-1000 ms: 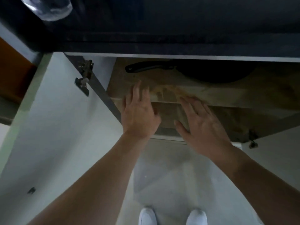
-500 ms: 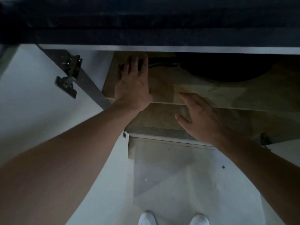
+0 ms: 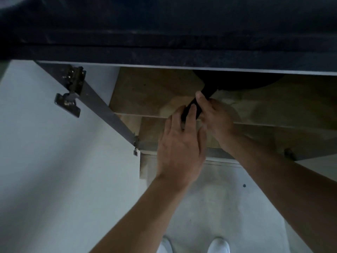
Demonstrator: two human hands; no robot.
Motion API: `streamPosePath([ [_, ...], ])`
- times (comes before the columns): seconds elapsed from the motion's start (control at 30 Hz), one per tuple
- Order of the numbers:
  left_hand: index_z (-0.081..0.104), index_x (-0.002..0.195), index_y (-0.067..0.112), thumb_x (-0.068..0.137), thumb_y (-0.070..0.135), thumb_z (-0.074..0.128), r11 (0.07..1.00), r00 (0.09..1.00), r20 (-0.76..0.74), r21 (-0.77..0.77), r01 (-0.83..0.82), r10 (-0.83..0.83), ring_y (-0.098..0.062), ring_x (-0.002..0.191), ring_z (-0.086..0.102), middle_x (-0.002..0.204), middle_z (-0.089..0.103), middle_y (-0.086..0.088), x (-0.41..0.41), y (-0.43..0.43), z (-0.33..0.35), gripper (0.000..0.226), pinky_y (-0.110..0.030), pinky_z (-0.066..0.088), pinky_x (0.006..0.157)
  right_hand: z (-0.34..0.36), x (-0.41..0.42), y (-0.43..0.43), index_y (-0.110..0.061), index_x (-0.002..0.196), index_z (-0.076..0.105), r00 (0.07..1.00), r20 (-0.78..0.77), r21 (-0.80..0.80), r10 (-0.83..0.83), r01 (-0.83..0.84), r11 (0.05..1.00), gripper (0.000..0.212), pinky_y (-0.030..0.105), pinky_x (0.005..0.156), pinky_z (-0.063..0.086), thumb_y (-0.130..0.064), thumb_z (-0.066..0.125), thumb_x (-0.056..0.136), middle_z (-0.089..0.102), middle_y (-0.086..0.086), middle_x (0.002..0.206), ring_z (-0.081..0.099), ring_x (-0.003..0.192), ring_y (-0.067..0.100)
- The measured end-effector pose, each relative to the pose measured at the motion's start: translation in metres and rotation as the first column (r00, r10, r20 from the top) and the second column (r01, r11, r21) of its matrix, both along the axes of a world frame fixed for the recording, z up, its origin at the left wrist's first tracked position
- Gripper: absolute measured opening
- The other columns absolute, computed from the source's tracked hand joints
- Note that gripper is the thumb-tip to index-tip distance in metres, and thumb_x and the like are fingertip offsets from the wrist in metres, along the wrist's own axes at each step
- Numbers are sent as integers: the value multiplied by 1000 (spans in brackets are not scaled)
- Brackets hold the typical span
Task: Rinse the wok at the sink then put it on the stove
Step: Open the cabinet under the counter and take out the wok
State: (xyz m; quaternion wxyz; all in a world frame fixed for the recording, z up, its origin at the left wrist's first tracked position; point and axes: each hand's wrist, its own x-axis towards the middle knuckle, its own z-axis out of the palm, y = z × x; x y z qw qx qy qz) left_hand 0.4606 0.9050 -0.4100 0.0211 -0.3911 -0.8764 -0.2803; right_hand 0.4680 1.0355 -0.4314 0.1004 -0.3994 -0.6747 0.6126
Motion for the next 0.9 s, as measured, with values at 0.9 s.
streamPosePath([
  [0.9,51,91,14,96,43,49,972,-79,986,126,-200,-144,-10,44,39,66,51,1,36,-24,-23,30,-23,31,44,-16,57,-38,-11,63,52,989,-120,-506,-91,18,863,38,31,61,52,-27,72,91,51,8,55,58,55,21],
])
